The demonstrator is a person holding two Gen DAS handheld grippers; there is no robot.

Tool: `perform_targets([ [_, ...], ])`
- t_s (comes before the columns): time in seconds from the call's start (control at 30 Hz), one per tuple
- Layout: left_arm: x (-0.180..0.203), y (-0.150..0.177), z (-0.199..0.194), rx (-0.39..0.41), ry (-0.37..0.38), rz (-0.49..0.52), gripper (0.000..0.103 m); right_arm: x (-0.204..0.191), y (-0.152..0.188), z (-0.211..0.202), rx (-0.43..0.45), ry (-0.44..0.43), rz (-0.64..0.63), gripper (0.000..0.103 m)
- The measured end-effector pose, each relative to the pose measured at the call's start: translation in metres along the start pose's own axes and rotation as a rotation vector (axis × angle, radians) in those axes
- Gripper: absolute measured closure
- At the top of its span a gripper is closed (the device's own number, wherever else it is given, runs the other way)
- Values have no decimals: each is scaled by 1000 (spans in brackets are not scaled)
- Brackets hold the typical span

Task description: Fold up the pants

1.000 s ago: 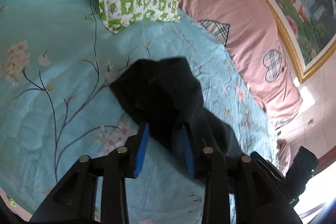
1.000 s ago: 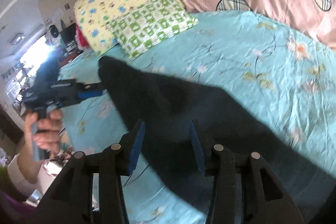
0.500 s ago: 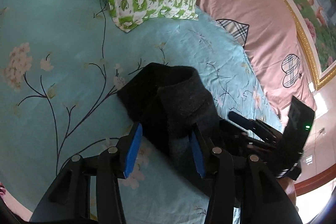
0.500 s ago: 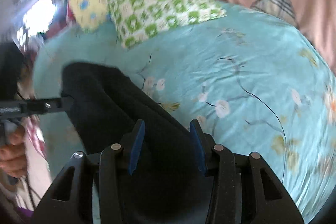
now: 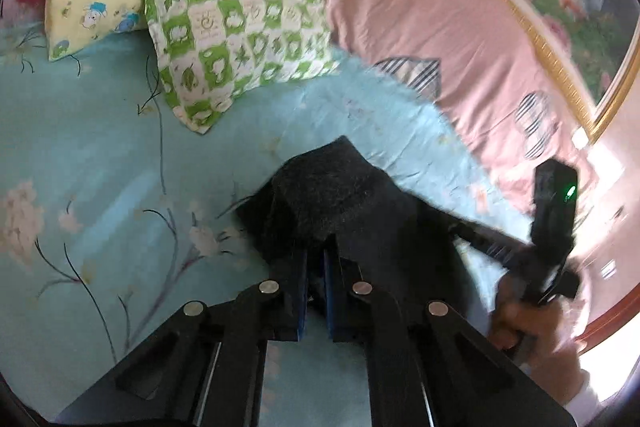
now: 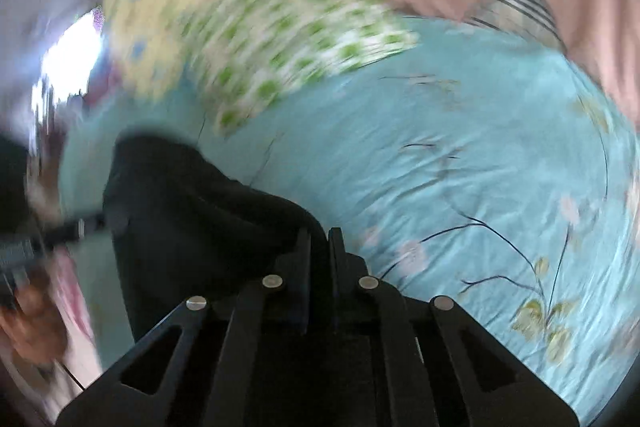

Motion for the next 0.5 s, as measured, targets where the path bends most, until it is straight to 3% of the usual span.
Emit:
perform_targets([
  [0.1,-15,4,32,-49,-29,-6,97,21,3,17,-18,-7,104,94],
  [0.2,-25,10,53,-84,-26,-11,95,21,12,35,-52,46,80,94],
  [0.27,-24,8,50,-61,-42,8,77,25,15,38,-52,63,111,89],
  [0.3,-25,8,48,-61,-68,11,70,27,16,34,-47,64,135,75],
  [0.37,-30,8,42,-45,-100,-16,46,33,18,25,-30,80,177,54],
  [0.5,-46,11,40,-65,-56,-107,42,43,17,4,34,45,232,52],
])
Point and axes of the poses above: each gripper's, at about its wrist camera, not at the fingertips, and z roughly the way its jaws point, x to its right, y to its underside, the point moved 2 cm from there along z, roughly the way its jaws point, and after that the axes turned 2 degrees about -z, right-handed, at the moved point
